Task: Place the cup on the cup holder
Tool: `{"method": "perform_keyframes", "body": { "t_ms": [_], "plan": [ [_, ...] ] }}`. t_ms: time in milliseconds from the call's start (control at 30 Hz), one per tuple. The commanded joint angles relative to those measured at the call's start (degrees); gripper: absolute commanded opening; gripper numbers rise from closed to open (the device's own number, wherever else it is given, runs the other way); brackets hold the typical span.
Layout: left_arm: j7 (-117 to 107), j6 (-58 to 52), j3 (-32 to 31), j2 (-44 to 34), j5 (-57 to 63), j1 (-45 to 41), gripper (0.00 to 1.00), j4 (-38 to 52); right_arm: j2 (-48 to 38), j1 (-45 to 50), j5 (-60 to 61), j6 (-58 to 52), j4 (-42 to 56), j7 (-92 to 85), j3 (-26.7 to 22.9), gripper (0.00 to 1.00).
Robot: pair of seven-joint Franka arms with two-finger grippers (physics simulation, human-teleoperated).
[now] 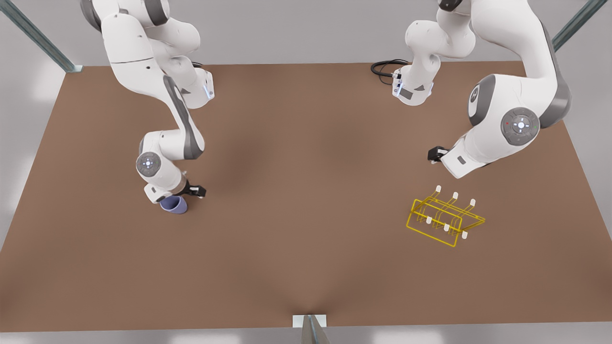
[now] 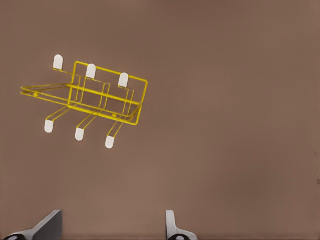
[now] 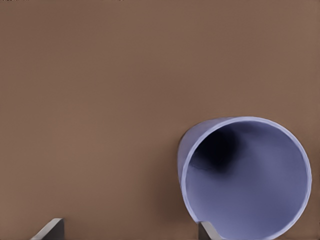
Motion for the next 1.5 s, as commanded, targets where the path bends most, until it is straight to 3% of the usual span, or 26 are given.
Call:
{"method": "perform_keyframes", "body": {
  "t_ms": [0,300,500,667,700,733,1067,1167,1333,1467],
  "plan": [
    [0.21,-0.28,0.01,0.05,0.02,0.00,1.00,-0.07,0.93,-0.19,0.09,2.66,0.11,2.10,-0.02,1.00],
    [-0.06,-0.37,0.01,-0.12,0.02,-0.09,1.00,-0.08,-2.76,-0.89,0.09,-1.47,0.37,-0.36,-0.11,1.00],
    [-0.32,-0.54,-0.52,0.05,0.02,-0.18,1.00,-0.08,4.97,-3.00,-0.18,-0.07,7.67,-0.71,-0.11,1.00],
    [-0.76,-0.54,-0.61,0.49,0.02,-0.18,1.00,-0.16,3.30,-4.15,0.09,-0.77,2.66,-3.26,0.07,0.95],
    [-0.76,-0.54,-0.61,0.40,0.02,-0.18,1.00,0.10,3.48,-3.97,0.09,-0.77,2.83,-2.99,0.15,0.63],
    [-0.67,-0.54,-0.70,0.32,-0.15,-0.18,1.00,0.10,3.74,-3.88,0.18,-0.85,3.36,-2.38,0.33,0.21],
    [-0.67,-0.37,-0.70,0.49,-0.59,-0.18,1.00,0.19,3.13,-4.15,-0.09,-1.29,5.91,-3.17,0.24,0.21],
    [-0.58,-0.37,-0.70,0.67,-0.59,-0.18,1.00,0.10,1.72,-3.80,0.18,-12.72,16.36,-2.64,1.38,0.21],
    [-0.58,-0.37,-0.70,0.84,-0.86,-0.18,1.00,0.10,6.03,-3.88,26.18,-7.89,26.39,-2.90,15.88,0.21],
    [-0.67,-0.46,-0.70,0.76,-0.86,-0.18,1.00,0.10,12.53,-3.80,44.01,-6.04,34.73,-7.11,21.86,0.21]
  ]
}}
